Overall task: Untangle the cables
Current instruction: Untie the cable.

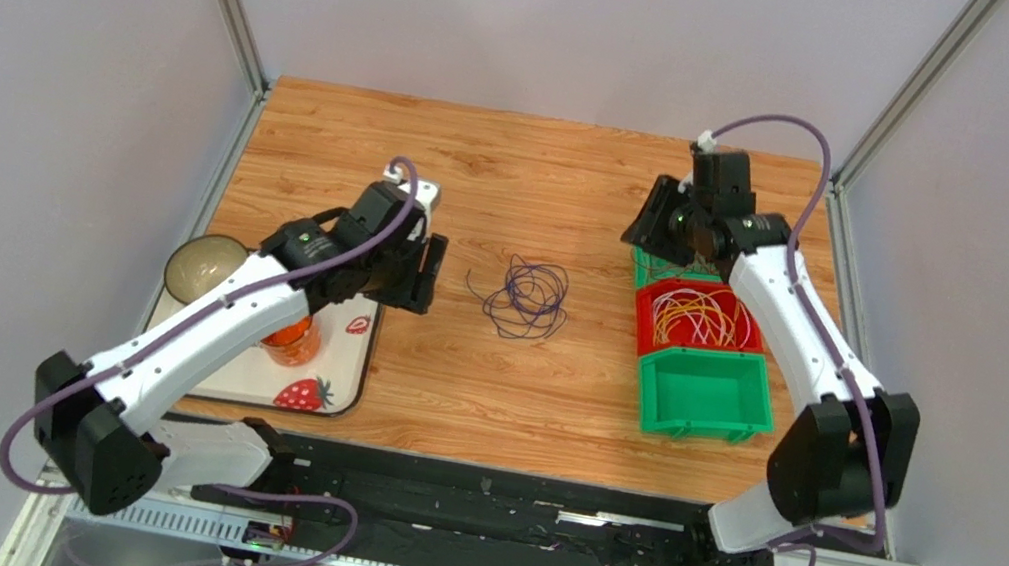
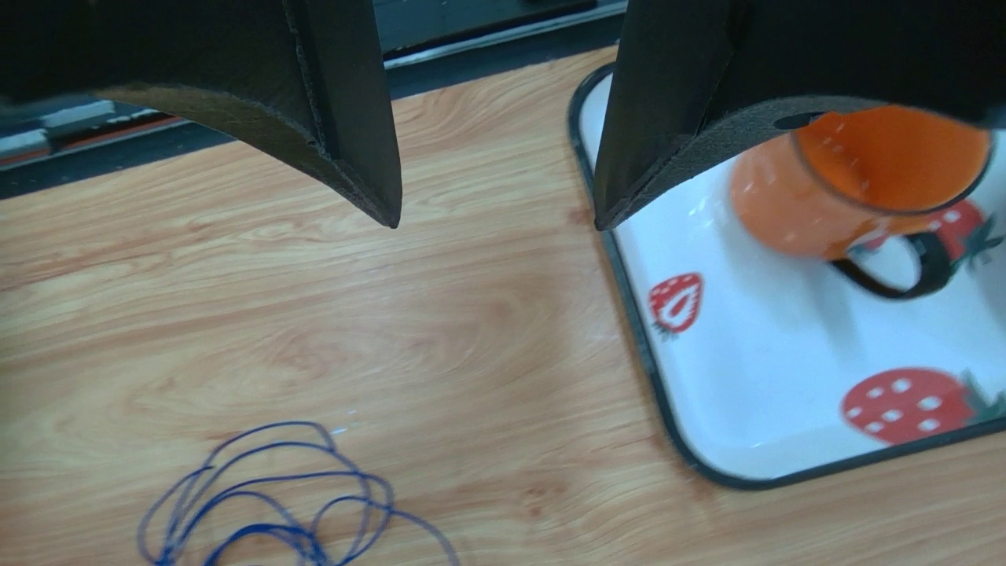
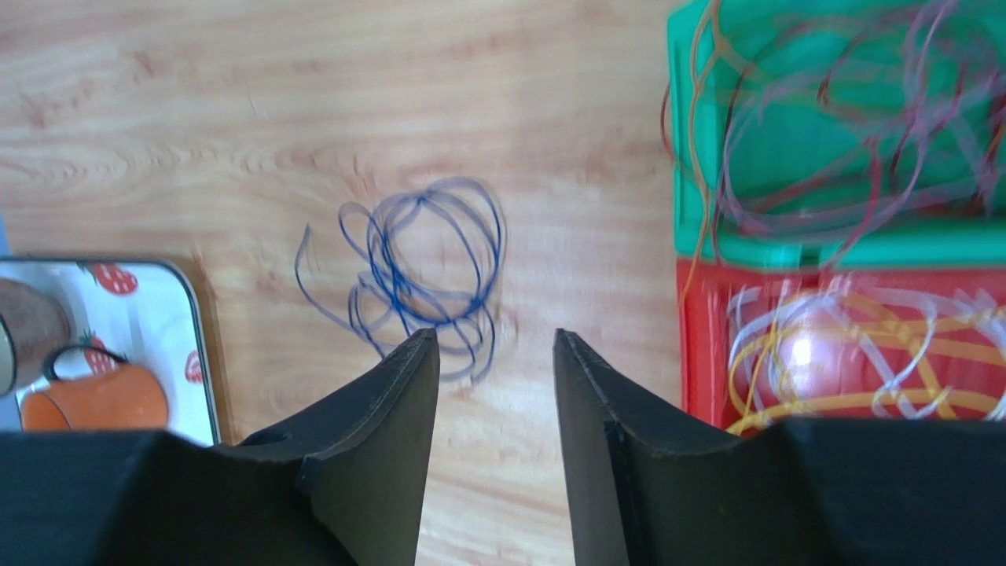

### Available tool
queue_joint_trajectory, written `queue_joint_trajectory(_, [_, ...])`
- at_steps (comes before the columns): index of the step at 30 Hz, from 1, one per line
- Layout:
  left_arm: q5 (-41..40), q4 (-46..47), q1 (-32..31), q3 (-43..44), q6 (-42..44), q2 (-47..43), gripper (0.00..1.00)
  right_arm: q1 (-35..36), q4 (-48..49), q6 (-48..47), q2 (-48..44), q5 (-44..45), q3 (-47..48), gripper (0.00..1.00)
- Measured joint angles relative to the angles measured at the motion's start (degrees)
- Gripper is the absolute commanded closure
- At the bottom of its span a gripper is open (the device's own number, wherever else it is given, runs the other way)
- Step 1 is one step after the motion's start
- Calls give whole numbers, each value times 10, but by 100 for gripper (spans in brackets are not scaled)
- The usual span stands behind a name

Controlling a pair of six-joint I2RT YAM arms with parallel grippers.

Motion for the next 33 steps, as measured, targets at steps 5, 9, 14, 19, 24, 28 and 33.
queue_joint_trajectory(5, [9,75,-34,21,-19,101,34,49,35,34,-99,5,-169,56])
queue_joint_trajectory(9, [10,115,-36,48,-15,202,33,87,42,43,-144,4,-239,55])
queue_joint_trajectory(14, [21,143,-36,102,34,310,31,87,37,40,-197,18,-268,55])
queue_joint_trajectory(19, [43,171,-36,116,91,364,30,85,38,33,-223,24,-270,55])
queue_joint_trajectory(24, [71,197,-36,122,139,389,30,85,38,30,-222,20,-276,55])
queue_joint_trajectory(28, [93,211,-36,142,165,422,30,85,41,29,-219,18,-281,55])
queue_joint_trajectory(33, [123,215,-31,164,178,458,30,85,41,29,-219,15,-286,55])
